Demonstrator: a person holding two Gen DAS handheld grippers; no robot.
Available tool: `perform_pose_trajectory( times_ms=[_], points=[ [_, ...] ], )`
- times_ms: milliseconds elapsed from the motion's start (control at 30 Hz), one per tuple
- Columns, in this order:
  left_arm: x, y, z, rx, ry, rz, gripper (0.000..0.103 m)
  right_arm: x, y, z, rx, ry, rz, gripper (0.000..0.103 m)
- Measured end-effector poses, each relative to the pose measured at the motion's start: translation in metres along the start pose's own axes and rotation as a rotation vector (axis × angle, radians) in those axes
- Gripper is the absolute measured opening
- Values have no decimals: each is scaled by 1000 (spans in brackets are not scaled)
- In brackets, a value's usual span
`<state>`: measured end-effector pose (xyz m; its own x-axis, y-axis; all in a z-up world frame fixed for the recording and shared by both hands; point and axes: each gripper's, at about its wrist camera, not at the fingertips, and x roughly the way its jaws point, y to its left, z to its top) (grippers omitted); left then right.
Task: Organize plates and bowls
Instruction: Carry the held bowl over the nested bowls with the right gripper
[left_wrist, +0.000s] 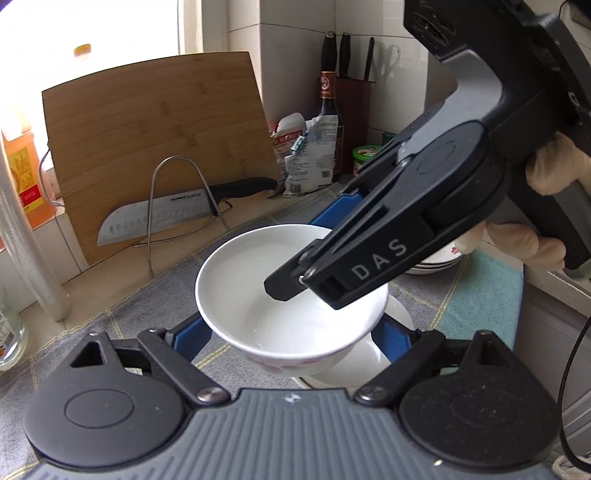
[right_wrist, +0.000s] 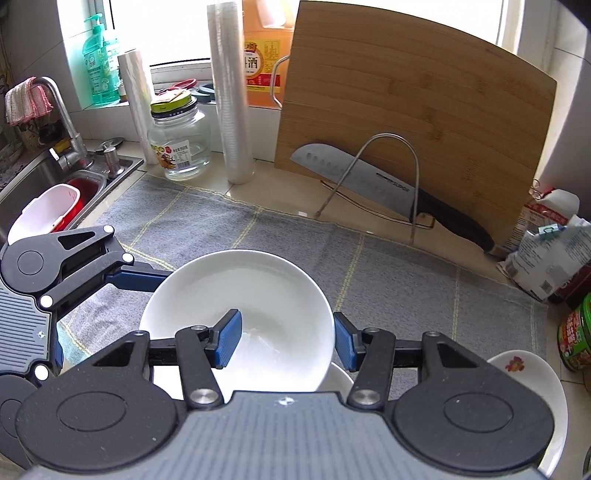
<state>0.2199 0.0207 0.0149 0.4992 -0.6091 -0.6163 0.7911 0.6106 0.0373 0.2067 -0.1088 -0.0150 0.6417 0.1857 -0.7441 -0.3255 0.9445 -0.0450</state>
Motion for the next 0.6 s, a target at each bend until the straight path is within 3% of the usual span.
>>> perform_pose_trajectory(
  times_ms=[267, 600],
  points=[
    [12, -17, -1, 26, 16, -57, 92, -5, -17, -21, 50, 20, -38, 59],
    [23, -25, -10, 31, 55, -64, 92, 0, -18, -35, 73, 36, -41, 59]
  ],
)
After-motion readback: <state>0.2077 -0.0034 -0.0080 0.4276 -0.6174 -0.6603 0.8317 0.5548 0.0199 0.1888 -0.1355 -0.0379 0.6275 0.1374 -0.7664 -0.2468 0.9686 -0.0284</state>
